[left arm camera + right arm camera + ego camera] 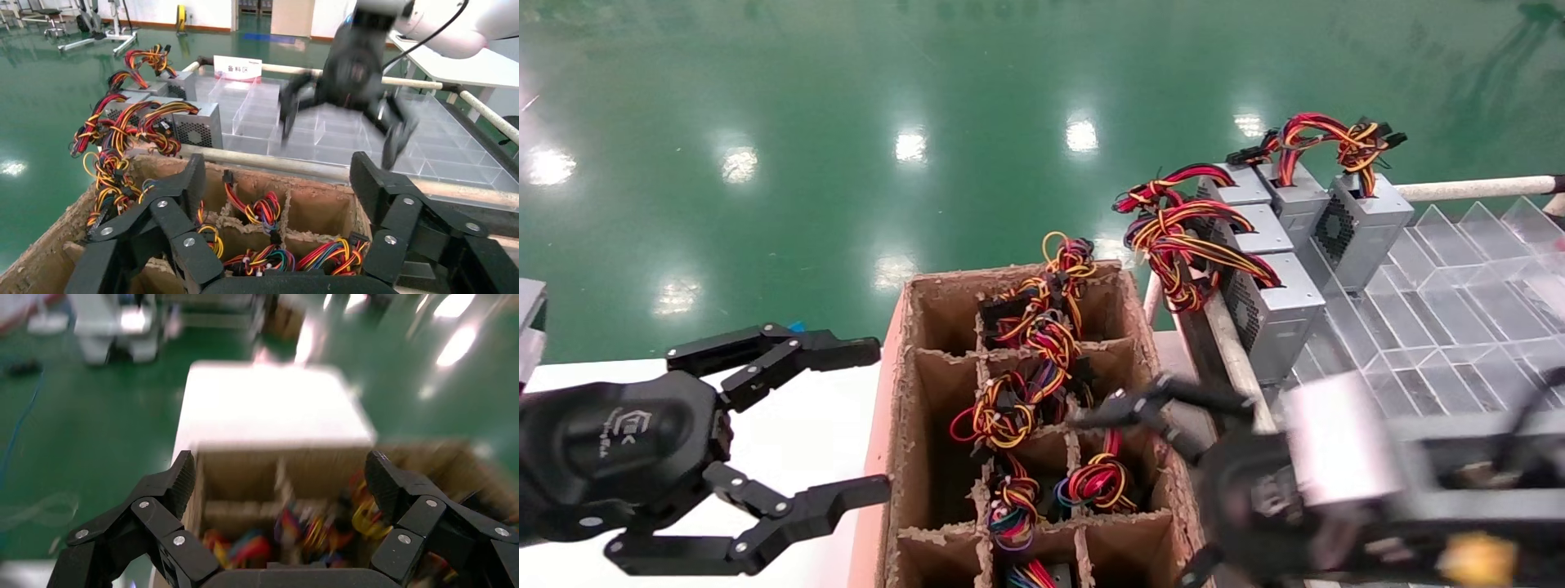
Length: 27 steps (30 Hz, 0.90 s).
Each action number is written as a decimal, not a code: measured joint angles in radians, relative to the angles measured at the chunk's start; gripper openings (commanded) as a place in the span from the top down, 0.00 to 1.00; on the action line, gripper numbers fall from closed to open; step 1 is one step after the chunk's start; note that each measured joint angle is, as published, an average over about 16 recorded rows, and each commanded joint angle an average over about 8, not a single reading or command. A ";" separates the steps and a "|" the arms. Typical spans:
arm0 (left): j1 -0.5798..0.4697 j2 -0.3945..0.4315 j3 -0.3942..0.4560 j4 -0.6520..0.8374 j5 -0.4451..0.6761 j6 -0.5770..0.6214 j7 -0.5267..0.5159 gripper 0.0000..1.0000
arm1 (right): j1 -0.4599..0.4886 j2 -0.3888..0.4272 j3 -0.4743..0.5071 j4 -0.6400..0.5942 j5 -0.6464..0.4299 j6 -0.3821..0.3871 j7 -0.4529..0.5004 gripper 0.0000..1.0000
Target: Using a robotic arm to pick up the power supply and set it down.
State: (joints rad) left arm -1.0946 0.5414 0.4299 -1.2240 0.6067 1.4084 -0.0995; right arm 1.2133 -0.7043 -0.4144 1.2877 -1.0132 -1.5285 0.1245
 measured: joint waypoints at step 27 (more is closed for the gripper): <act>0.000 0.000 0.000 0.000 0.000 0.000 0.000 1.00 | 0.140 -0.124 -0.256 -0.214 -0.093 -0.044 -0.121 0.87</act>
State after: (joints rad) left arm -1.0946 0.5414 0.4299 -1.2240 0.6067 1.4084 -0.0995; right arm 1.3529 -0.8286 -0.6705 1.0736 -1.1066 -1.5728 0.0032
